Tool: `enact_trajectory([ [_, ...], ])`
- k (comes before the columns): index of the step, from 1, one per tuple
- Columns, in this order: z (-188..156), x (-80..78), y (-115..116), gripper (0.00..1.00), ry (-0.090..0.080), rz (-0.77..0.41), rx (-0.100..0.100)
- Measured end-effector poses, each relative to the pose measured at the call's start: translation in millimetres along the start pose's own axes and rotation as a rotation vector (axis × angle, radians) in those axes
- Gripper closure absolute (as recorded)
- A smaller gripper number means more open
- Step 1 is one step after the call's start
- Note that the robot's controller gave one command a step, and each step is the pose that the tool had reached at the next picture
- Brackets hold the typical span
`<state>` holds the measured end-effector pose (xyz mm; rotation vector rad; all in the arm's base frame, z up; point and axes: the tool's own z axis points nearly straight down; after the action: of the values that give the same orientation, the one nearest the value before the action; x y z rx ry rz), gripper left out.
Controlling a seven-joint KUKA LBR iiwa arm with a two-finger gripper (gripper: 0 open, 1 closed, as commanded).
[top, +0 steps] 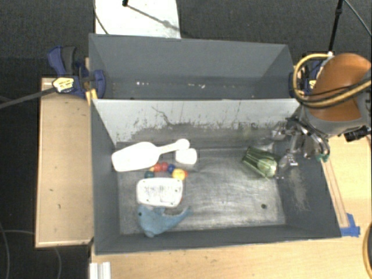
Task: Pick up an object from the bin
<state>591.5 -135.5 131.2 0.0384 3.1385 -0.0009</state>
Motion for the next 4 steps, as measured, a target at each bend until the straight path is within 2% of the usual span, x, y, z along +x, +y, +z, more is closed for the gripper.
enact_trajectory([
  [1,5.0,5.3,18.2,0.00,0.000,0.034,-0.001],
  [2,61.5,3.0,16.1,0.00,-0.002,0.175,-0.001],
  [3,57.1,-3.4,16.8,1.00,-0.004,0.183,-0.001],
  [4,57.0,-3.4,16.8,1.00,-0.004,0.180,-0.001],
])
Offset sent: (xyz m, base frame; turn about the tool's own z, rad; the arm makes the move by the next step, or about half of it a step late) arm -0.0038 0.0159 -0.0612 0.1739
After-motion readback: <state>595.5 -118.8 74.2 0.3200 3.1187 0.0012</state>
